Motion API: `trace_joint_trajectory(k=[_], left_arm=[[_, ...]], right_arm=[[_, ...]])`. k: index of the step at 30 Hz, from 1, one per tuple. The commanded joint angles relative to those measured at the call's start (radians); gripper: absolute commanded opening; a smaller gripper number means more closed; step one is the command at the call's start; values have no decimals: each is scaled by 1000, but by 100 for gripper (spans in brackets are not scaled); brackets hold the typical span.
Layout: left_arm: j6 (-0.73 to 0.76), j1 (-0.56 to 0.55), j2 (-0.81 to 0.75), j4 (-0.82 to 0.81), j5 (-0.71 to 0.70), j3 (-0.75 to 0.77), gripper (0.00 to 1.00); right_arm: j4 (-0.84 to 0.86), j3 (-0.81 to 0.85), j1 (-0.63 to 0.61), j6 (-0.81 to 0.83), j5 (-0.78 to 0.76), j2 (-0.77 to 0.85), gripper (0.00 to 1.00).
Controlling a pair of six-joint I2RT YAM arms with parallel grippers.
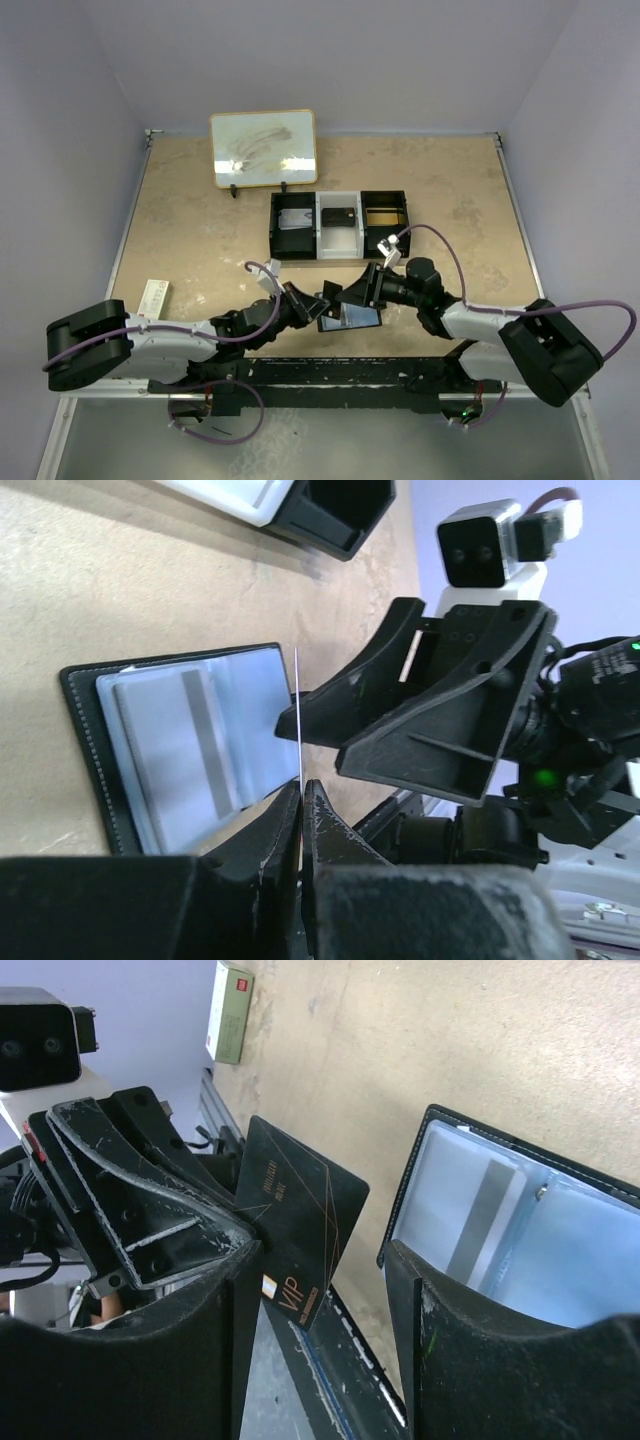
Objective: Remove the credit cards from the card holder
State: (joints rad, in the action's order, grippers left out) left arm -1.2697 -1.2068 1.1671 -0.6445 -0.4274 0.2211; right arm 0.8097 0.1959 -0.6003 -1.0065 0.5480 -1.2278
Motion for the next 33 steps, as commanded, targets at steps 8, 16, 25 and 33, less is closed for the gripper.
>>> trace_joint_trajectory(k=[8, 16, 25, 33], left_arm=[[25, -5, 21, -204, -28, -2, 0], [12, -5, 21, -219, -29, -12, 0], [5, -5, -48, -156, -55, -31, 8], [12, -5, -129, -16, -73, -31, 37]], right_arm=[[227, -4, -4, -92, 91, -42, 44], [263, -35, -3, -141, 87, -27, 20], [114, -26, -4, -113, 49, 96, 0], [11, -15, -3, -88, 28, 192, 0]])
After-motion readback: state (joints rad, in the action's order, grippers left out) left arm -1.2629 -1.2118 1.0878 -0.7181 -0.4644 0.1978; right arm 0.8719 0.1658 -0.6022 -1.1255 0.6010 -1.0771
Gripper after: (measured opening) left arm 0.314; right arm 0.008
